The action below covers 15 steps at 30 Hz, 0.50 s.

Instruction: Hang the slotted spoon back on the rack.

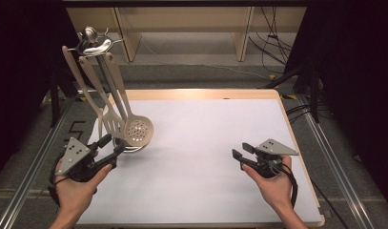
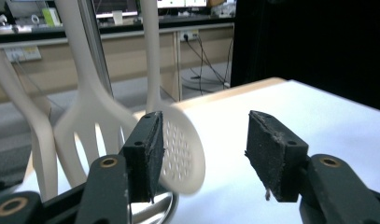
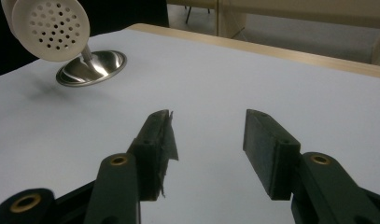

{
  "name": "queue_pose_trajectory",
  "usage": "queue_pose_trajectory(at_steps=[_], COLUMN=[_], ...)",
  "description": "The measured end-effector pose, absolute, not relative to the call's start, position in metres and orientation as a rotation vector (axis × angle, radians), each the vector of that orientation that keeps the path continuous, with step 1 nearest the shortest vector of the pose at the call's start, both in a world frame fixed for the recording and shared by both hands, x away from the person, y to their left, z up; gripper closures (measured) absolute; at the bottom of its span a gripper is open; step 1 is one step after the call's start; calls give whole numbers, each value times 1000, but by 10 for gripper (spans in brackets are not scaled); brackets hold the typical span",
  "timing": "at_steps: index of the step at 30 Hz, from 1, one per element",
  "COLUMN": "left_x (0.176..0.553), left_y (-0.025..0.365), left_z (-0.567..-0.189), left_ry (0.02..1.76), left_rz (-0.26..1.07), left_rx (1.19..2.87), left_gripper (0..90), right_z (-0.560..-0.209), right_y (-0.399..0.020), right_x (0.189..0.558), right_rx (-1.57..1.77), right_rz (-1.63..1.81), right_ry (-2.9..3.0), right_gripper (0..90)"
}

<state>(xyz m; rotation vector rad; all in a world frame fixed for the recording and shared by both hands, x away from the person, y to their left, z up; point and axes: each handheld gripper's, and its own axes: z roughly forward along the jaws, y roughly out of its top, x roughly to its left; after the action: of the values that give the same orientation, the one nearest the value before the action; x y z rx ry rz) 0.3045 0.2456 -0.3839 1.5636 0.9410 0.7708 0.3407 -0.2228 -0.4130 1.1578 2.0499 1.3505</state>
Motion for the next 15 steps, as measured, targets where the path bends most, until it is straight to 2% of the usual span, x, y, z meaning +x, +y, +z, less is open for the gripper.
queue_pose_trajectory(at_steps=[15], left_x=[301], left_y=[254], left_z=[-430], left_ry=[1014], left_rz=[732], left_rx=[1578], left_gripper=[439], right_z=[-415], right_y=[-221], right_x=[340], right_rx=[1180], right_rz=[1369], right_ry=[2048], right_gripper=[512])
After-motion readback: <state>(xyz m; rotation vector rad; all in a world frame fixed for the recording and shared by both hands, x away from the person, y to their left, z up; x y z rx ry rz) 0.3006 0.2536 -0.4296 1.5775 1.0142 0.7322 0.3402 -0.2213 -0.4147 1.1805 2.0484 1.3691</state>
